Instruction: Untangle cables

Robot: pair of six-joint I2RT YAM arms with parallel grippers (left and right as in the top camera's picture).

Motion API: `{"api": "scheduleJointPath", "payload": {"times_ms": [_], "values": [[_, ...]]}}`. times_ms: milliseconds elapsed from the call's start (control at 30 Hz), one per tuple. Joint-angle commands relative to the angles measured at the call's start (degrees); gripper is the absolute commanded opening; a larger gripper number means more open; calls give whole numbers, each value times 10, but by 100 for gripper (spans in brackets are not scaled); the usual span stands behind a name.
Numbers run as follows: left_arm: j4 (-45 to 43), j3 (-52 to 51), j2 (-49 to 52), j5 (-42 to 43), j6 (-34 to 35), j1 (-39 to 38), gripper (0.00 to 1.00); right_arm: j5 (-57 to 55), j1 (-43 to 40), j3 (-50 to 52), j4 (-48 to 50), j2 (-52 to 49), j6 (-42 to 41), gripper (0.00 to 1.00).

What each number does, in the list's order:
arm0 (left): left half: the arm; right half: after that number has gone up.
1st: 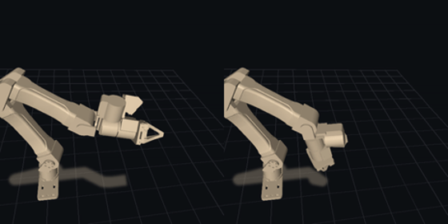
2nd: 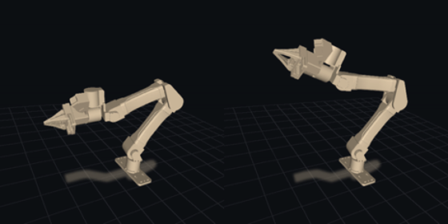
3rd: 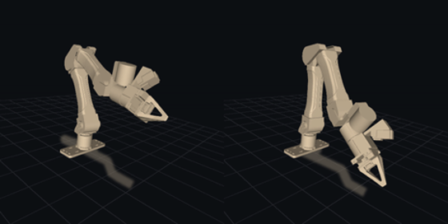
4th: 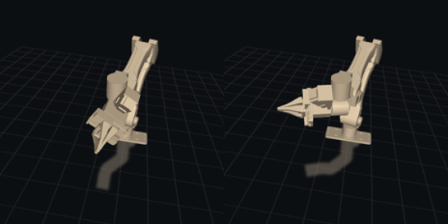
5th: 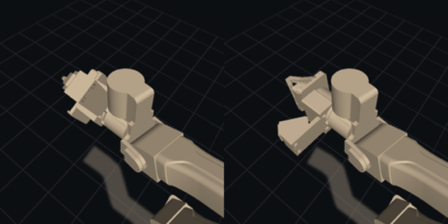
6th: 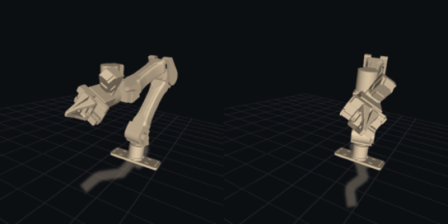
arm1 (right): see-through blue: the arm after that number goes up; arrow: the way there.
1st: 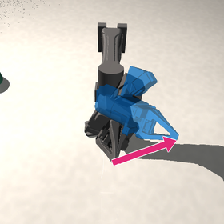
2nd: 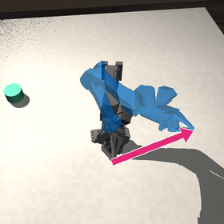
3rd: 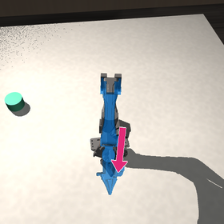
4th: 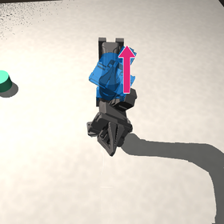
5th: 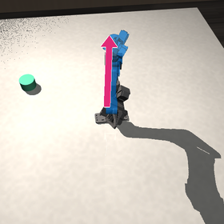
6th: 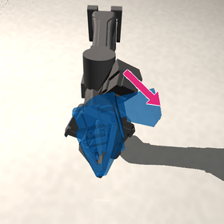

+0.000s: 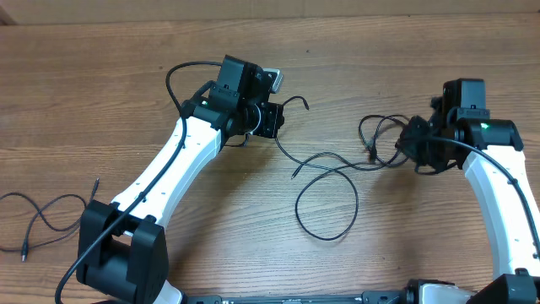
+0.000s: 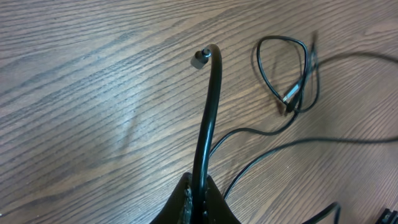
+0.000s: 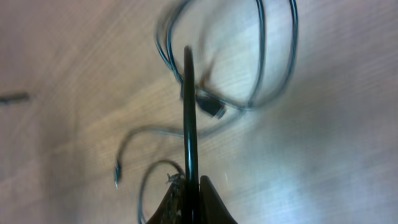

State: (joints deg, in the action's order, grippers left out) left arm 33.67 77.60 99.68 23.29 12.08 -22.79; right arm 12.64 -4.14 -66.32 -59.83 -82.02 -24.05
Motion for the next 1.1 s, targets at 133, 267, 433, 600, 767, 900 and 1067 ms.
{"api": "scheduleJointPath", "payload": {"times_ms": [133, 267, 433, 600, 767, 900, 1067], "values": [[0, 5, 0, -4, 8, 3, 4, -120, 3, -10, -60, 5, -63, 4], [0, 5, 0, -4, 8, 3, 4, -240, 4, -10, -49, 5, -91, 4], [2, 5, 0, -4, 8, 3, 4, -287, 4, -10, 3, 6, -92, 4], [2, 5, 0, -4, 8, 3, 4, -181, 4, -10, 56, 10, -52, 4], [2, 5, 0, -34, 12, 4, 4, 70, 25, -10, 84, 10, 76, 4], [1, 5, 0, -63, 79, 17, 4, 163, 73, -10, 87, 10, 127, 4], [-15, 6, 0, 40, 146, 56, 4, 166, 176, -10, 105, 10, 156, 4]]}}
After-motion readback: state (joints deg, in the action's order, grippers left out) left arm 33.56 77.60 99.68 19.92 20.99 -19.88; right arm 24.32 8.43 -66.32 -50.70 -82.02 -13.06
